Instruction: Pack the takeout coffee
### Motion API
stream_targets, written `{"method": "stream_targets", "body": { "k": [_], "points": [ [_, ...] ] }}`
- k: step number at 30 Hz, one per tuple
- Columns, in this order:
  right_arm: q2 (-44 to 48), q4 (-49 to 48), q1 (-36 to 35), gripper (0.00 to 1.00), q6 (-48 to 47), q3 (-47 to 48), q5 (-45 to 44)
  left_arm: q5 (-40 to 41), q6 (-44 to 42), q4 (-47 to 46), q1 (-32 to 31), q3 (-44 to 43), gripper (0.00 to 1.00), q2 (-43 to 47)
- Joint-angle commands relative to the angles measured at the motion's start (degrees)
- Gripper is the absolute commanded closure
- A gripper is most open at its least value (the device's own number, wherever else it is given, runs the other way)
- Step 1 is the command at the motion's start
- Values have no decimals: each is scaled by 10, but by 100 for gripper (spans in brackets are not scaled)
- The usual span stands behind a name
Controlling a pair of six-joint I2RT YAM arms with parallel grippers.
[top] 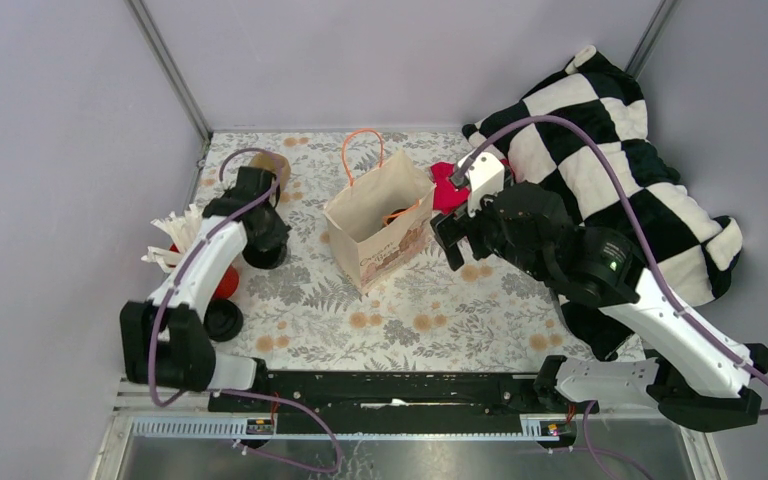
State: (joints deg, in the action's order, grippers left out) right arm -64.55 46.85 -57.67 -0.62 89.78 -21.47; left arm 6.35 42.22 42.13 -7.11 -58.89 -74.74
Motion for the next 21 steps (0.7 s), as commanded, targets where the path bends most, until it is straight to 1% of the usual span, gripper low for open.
{"method": "stream_targets", "body": {
  "k": [1,6,8,10,13,18,21],
  "points": [
    [30,-33,3,0,-3,-17,-8,52,-35,109,0,-102,94,-83],
    [38,-44,3,0,-11,-28,-8,15,-67,140,3,-165,93,-160],
    [38,-47,4,0,-17,-29,-8,2,-82,151,3,-189,85,-190],
    [38,-49,3,0,-21,-31,-8,17,-96,174,2,-223,74,-207],
    [36,-51,4,0,-26,-31,-4,44,-118,192,2,-261,63,-209],
    [33,-62,3,0,-36,-34,13,30,-125,214,2,-317,48,-203],
    [30,-69,3,0,-41,-36,29,16,-120,230,2,-344,41,-190]
  ]
}}
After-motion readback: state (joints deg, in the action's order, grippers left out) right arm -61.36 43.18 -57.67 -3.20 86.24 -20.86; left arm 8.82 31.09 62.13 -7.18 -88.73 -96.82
